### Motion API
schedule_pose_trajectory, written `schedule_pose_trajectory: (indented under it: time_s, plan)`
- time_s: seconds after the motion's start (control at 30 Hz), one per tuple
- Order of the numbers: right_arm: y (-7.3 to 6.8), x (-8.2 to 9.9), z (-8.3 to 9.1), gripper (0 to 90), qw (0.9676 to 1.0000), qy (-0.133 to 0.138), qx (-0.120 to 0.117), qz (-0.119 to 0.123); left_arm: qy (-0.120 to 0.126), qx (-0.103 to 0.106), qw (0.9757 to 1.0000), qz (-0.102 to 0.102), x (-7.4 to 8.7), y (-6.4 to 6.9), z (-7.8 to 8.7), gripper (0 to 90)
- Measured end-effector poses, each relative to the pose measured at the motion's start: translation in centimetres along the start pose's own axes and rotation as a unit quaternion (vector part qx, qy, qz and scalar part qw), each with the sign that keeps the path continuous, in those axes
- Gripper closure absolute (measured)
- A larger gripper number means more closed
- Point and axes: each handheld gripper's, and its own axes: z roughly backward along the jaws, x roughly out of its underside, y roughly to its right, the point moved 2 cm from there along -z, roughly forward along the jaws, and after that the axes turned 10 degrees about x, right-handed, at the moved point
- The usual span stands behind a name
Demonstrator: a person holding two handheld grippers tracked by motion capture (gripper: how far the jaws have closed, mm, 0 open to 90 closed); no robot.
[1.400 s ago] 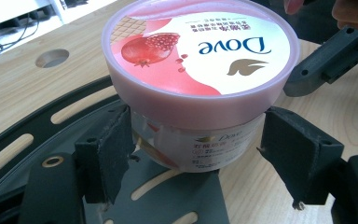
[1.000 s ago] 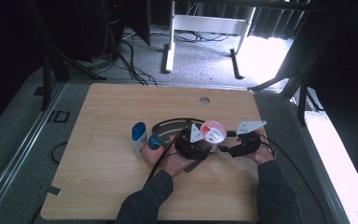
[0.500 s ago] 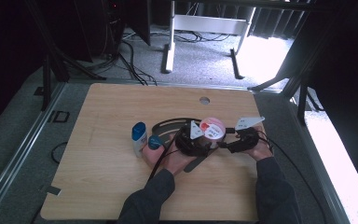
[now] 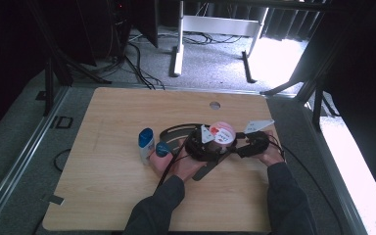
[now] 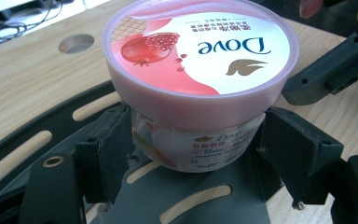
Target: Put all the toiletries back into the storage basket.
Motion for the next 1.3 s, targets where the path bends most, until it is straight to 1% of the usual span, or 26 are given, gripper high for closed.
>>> schedule_pose_trajectory:
  time_s: [0.17, 0.3, 0.43, 0.57, 0.63, 0.77, 0.83, 0.93, 1.07, 1.1, 1.13, 1.17, 1.2, 1.23, 1.27, 1.3]
  plan:
    - [0.1, 0.3, -0.4, 28.0, 1.0, -0.007, 0.001, -0.004, -0.005, 0.001, 1.0, 0.004, 0.2, -0.1, -0.4, 25.8]
    - [0.1, 0.3, -0.5, 28.1, 0.9999, -0.015, 0.003, -0.002, -0.006, 0.005, 0.9999, 0.01, 0.3, -0.1, -0.7, 26.5]
    - [0.3, 0.6, -0.6, 28.4, 0.9997, -0.025, 0.002, 0.001, -0.012, 0.007, 0.9999, 0.009, 0.5, -0.1, -1.0, 28.1]
    - [0.4, 0.9, -0.9, 28.4, 0.9995, -0.03, 0.0, -0.006, -0.017, 0.009, 0.9997, 0.013, 0.7, -0.2, -1.4, 28.8]
    - [0.5, 1.1, -1.1, 28.8, 0.9994, -0.033, -0.001, -0.006, -0.022, 0.01, 0.9996, 0.011, 0.9, -0.2, -1.5, 29.6]
    - [0.3, 1.2, -1.1, 32.7, 0.9991, -0.041, 0.008, 0.005, -0.027, 0.013, 0.9994, 0.019, 1.2, -0.4, -1.7, 30.6]
    - [0.2, 1.1, -1.1, 33.0, 0.9988, -0.046, 0.012, 0.012, -0.026, 0.013, 0.9994, 0.019, 1.3, -0.5, -1.7, 31.3]
    - [0.2, 1.1, -1.1, 33.0, 0.9987, -0.048, 0.013, 0.014, -0.025, 0.014, 0.9994, 0.017, 1.3, -0.5, -1.7, 31.9]
    - [0.0, 1.1, -1.0, 33.0, 0.9984, -0.052, 0.015, 0.018, -0.022, 0.02, 0.9994, 0.017, 1.4, -0.5, -1.6, 33.3]
    - [0.1, 1.1, -0.9, 32.8, 0.9984, -0.052, 0.014, 0.019, -0.02, 0.016, 0.9996, 0.015, 1.4, -0.5, -1.6, 33.7]
    - [0.1, 1.1, -0.6, 33.0, 0.9987, -0.044, 0.017, 0.017, -0.019, 0.013, 0.9996, 0.014, 1.4, -0.5, -1.6, 35.3]
    - [0.3, 1.0, -0.2, 33.1, 0.9993, -0.032, 0.016, 0.009, -0.019, 0.013, 0.9996, 0.014, 1.4, -0.5, -1.6, 35.6]
    - [0.5, 0.8, 0.3, 33.1, 0.9995, -0.025, 0.019, 0.008, -0.019, 0.014, 0.9996, 0.013, 1.4, -0.5, -1.6, 35.6]
    - [0.6, 0.6, 0.7, 33.0, 0.9995, -0.022, 0.021, 0.008, -0.02, 0.014, 0.9996, 0.013, 1.4, -0.5, -1.5, 35.7]
    - [0.7, 0.5, 0.9, 32.9, 0.9994, -0.026, 0.022, 0.011, -0.02, 0.014, 0.9996, 0.013, 1.4, -0.5, -1.5, 35.8]
    - [0.7, 0.5, 0.9, 32.9, 0.9994, -0.026, 0.022, 0.011, -0.02, 0.014, 0.9996, 0.013, 1.4, -0.5, -1.5, 35.8]
